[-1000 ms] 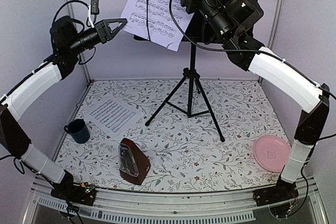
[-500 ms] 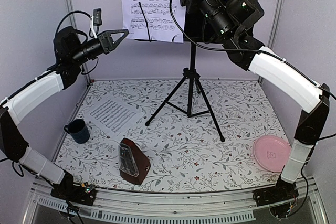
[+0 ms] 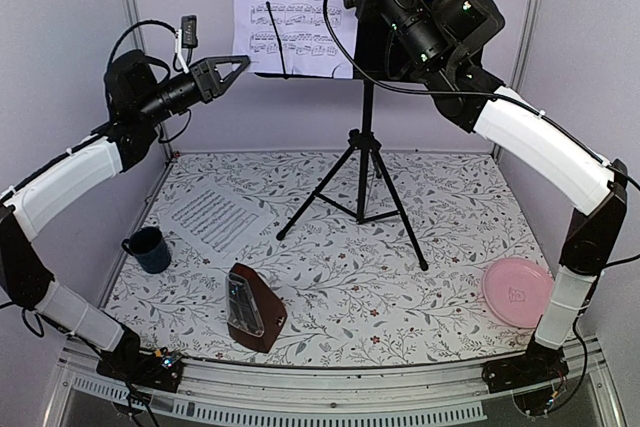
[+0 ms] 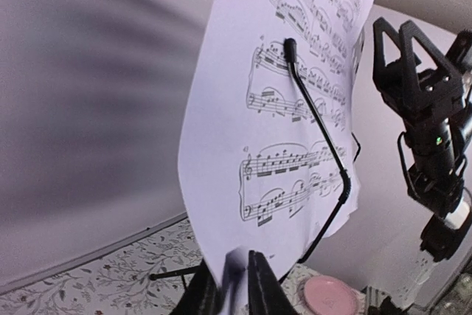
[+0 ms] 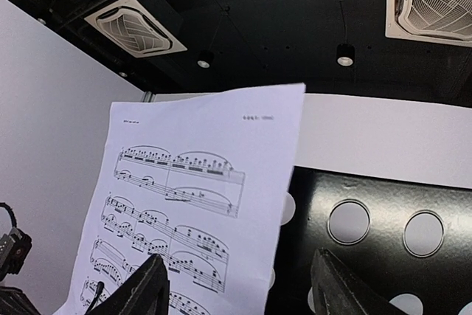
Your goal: Set up the instrument practice props
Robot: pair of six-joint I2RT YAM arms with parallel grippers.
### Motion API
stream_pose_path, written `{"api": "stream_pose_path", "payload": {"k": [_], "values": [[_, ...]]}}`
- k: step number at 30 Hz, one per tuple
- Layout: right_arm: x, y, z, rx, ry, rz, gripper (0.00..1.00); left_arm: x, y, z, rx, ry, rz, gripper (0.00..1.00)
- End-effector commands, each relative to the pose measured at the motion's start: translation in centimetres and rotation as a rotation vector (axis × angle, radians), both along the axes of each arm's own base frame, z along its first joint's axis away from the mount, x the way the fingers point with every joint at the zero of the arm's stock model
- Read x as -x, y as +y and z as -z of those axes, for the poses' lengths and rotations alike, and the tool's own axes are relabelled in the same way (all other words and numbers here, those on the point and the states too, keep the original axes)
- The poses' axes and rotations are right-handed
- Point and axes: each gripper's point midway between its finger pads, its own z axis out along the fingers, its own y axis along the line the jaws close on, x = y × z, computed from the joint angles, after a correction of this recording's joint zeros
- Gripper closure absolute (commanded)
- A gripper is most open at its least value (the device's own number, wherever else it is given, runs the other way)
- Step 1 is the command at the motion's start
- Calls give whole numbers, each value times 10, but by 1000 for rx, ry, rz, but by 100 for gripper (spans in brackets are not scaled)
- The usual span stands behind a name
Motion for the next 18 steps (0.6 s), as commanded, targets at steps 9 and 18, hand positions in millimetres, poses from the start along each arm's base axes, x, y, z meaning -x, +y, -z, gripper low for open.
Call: {"api": "stream_pose_path", "payload": {"k": [9,18], "values": [[2,-8,-6,-11,-4,11,14,23,14,-28,23,-52,-73,42],[8,-12,-8,-3,-11,3,11,26,21,-23,4,-52,-128,34]]}}
